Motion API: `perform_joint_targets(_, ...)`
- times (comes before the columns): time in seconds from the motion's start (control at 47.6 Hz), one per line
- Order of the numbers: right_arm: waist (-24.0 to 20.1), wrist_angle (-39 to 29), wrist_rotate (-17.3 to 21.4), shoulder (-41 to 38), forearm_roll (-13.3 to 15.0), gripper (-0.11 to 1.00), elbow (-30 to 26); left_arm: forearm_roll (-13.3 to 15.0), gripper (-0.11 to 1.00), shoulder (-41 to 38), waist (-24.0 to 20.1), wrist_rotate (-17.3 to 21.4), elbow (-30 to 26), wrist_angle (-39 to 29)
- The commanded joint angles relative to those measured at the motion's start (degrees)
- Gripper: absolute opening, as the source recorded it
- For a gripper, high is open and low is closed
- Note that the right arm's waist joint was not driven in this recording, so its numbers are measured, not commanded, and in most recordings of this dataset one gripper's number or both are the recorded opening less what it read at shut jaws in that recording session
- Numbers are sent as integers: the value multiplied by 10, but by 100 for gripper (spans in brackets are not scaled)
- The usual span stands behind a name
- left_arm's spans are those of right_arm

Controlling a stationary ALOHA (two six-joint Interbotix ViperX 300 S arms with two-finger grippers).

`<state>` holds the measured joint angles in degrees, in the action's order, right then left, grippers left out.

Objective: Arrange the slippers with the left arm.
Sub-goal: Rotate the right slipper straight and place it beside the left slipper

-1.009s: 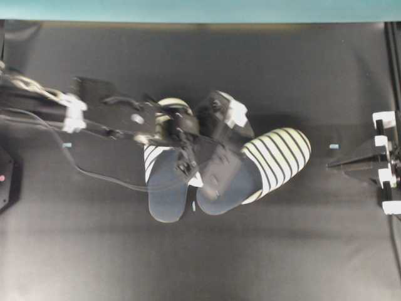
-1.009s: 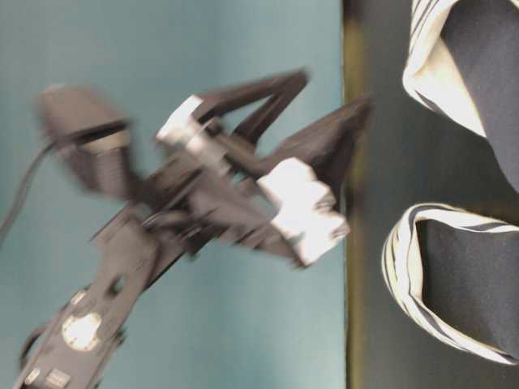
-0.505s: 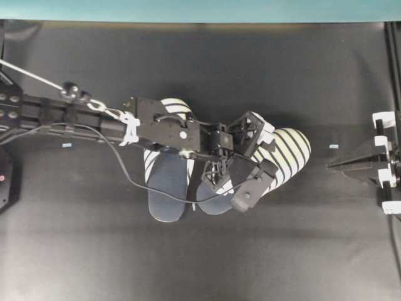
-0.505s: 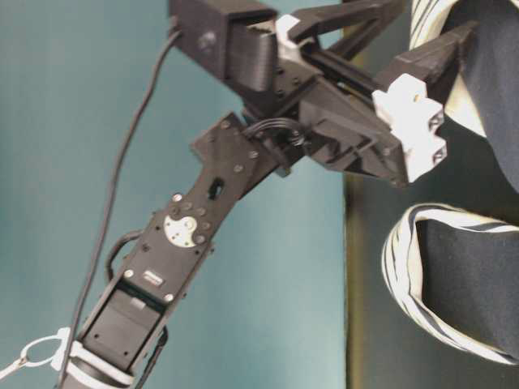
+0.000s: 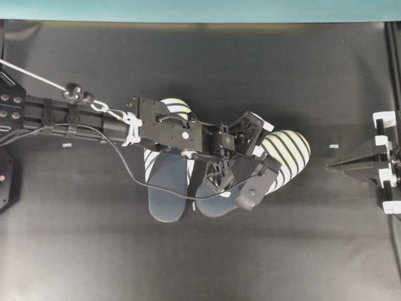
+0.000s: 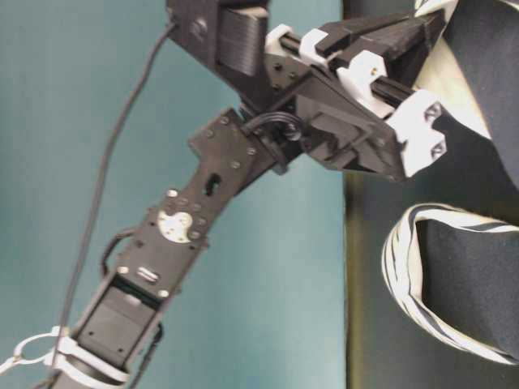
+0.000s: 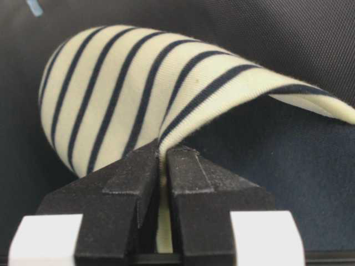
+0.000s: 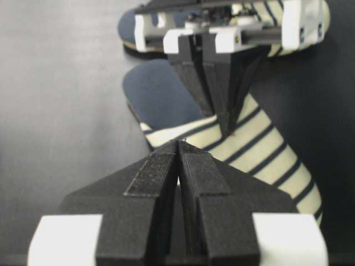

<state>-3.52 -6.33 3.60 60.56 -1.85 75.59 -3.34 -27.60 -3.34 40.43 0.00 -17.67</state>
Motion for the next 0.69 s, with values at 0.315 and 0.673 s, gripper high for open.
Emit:
perform_joint_targets(0.315,0,-18,18,22,-2,0,-5,-2,1,83,-33,-307,-93,-250)
perform_joint_targets(0.673,-1,-16,18,33,-2,0,-2,-2,1,107,-54,-376,10,-230)
